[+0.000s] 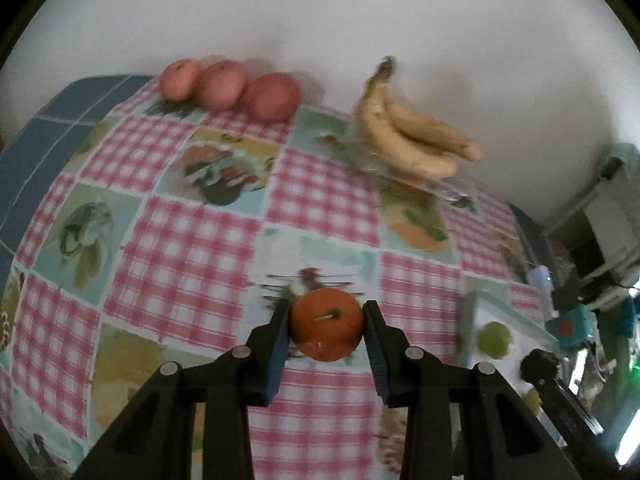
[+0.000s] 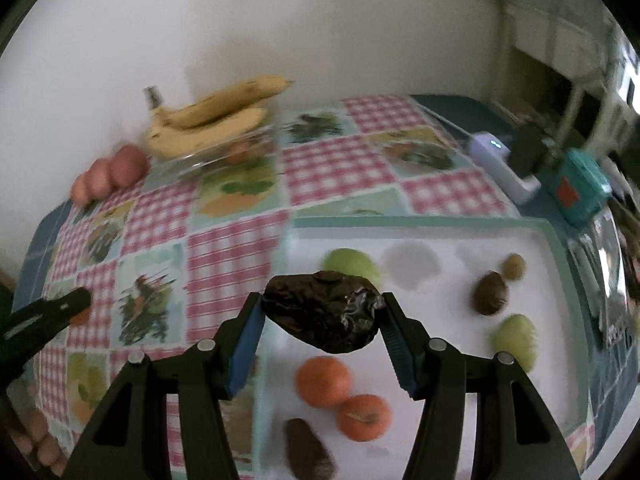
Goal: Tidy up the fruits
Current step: 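Carry the avocado and orange into the white tray and open both tools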
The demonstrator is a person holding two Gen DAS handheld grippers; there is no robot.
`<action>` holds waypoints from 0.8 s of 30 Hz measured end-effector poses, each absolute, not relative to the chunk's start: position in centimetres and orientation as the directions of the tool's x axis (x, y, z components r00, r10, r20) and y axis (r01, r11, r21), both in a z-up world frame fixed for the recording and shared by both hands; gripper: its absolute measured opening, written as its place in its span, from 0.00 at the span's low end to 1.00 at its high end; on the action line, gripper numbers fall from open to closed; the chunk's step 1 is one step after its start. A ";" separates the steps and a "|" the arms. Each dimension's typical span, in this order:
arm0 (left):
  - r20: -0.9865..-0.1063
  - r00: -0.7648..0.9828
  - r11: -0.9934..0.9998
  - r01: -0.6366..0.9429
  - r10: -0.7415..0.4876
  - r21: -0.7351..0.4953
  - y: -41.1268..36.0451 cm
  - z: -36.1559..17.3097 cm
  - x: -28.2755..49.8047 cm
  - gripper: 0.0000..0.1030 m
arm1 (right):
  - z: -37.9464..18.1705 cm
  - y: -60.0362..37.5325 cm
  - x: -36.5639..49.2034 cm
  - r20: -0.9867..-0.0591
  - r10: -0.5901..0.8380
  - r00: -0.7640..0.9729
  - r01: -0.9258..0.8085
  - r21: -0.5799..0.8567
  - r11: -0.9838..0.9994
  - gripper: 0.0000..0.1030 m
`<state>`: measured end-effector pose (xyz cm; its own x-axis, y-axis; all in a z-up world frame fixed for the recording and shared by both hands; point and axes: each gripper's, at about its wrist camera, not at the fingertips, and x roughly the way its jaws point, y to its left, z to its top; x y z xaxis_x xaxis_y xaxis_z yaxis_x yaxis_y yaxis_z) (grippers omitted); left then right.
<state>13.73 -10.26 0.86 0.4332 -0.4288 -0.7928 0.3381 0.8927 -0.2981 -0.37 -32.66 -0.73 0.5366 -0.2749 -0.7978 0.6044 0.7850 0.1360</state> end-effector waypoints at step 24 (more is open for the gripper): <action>-0.814 0.192 0.674 0.678 -0.549 -0.295 -24.4 0.9 -1.0 0.37 | 0.2 -40.0 -13.5 -0.804 -0.391 0.449 0.751 0.103 0.652 0.58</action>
<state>-0.99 -24.40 0.87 0.1917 -0.5490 -0.8136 0.6777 0.6736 -0.2948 -13.51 -40.02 0.23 0.4487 -0.3906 -0.8038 0.7514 0.6519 0.1026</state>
